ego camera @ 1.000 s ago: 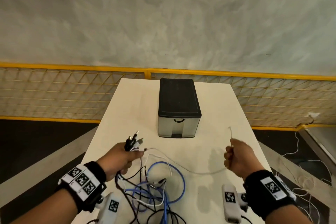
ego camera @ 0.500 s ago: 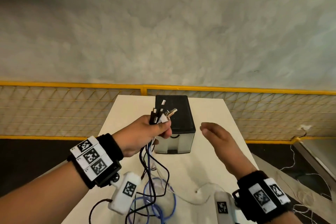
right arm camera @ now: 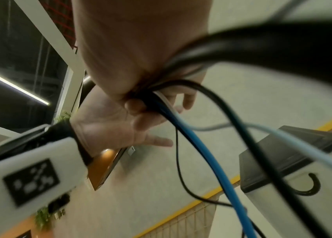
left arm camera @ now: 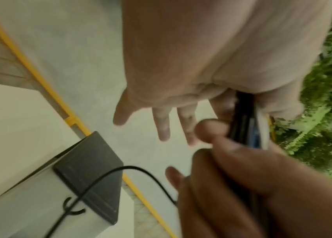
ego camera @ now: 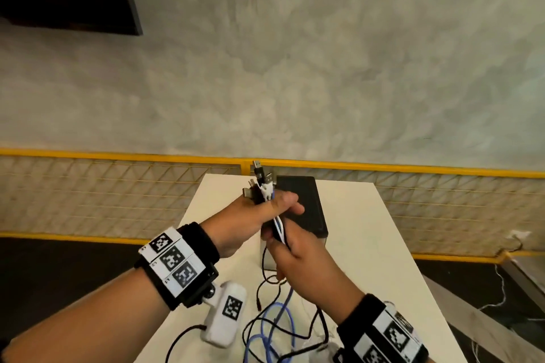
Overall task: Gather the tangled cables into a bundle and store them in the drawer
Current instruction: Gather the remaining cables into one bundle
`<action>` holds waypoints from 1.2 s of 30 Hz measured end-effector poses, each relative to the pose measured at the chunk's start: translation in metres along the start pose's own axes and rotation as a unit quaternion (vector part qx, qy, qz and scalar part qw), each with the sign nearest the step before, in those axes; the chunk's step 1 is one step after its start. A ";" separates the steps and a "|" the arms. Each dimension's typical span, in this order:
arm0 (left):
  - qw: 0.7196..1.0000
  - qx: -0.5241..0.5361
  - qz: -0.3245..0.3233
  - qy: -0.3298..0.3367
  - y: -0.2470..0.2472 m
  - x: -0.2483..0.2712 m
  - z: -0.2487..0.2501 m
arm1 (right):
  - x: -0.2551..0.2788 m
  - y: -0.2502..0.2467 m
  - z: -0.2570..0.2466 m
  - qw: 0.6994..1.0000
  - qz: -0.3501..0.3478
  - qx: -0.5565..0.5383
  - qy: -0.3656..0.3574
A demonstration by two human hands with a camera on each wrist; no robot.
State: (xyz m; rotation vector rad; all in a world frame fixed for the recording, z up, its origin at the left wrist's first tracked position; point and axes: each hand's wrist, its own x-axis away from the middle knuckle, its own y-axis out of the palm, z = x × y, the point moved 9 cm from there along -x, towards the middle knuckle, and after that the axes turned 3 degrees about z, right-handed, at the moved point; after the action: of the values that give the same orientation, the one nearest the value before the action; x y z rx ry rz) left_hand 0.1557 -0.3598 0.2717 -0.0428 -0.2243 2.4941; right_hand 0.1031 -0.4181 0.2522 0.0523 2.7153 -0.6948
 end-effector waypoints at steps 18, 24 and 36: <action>0.941 0.334 -0.036 -0.049 0.006 0.005 0.001 | 0.061 0.048 0.076 0.954 -0.154 -0.122 0.228; 0.933 0.356 -0.011 -0.045 -0.009 0.005 0.000 | 0.094 0.056 0.114 0.948 -0.174 -0.060 0.261; 0.949 0.310 -0.002 -0.062 -0.006 0.009 -0.019 | 0.061 0.037 0.071 0.962 -0.173 -0.119 0.177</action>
State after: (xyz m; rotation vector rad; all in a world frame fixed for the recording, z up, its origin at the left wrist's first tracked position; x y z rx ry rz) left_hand 0.1538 -0.3471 0.2537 0.3717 0.5120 2.4538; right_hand 0.0723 -0.4222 0.1563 -0.4016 3.1748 -0.4756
